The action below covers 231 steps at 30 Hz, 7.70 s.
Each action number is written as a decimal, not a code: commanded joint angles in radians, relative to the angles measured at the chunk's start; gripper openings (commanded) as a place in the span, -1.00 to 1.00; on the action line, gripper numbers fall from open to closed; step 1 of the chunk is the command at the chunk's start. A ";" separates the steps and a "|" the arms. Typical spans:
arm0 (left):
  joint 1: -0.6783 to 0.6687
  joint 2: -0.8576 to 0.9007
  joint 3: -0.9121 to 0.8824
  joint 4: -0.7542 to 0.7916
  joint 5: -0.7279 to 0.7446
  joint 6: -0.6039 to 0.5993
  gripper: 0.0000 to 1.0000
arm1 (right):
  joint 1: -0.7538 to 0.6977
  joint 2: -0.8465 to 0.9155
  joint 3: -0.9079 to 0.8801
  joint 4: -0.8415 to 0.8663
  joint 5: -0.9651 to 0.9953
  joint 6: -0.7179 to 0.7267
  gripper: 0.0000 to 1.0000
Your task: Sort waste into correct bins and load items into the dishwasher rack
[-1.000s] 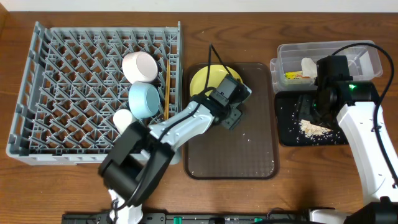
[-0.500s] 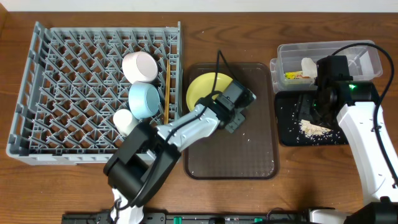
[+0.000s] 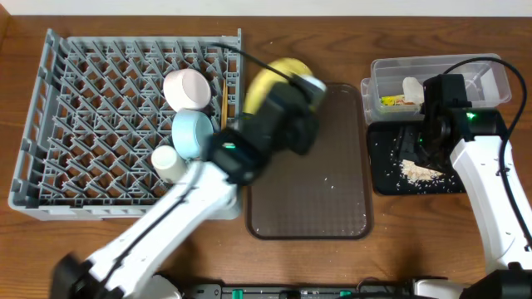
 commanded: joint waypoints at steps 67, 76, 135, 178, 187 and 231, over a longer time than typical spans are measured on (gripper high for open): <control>0.715 0.056 -0.008 -0.206 0.464 -0.021 0.66 | -0.001 -0.018 0.014 0.161 -0.143 -0.092 0.79; 0.692 -0.070 -0.008 -0.524 -0.046 -0.049 0.74 | 0.063 -0.017 0.014 0.403 -0.264 -0.298 0.87; 0.692 -1.005 -0.372 -0.650 -0.074 -0.032 0.98 | 0.057 -0.842 -0.489 0.322 -0.072 -0.256 0.98; 0.692 -1.005 -0.372 -0.650 -0.074 -0.032 1.00 | 0.084 -1.459 -1.224 1.066 -0.087 -0.256 0.99; 0.692 -1.005 -0.372 -0.650 -0.074 -0.032 1.00 | 0.084 -1.459 -1.224 1.066 -0.087 -0.256 0.98; 0.690 -1.455 -1.233 0.317 -0.108 0.044 1.00 | 0.084 -1.459 -1.224 1.066 -0.087 -0.256 0.99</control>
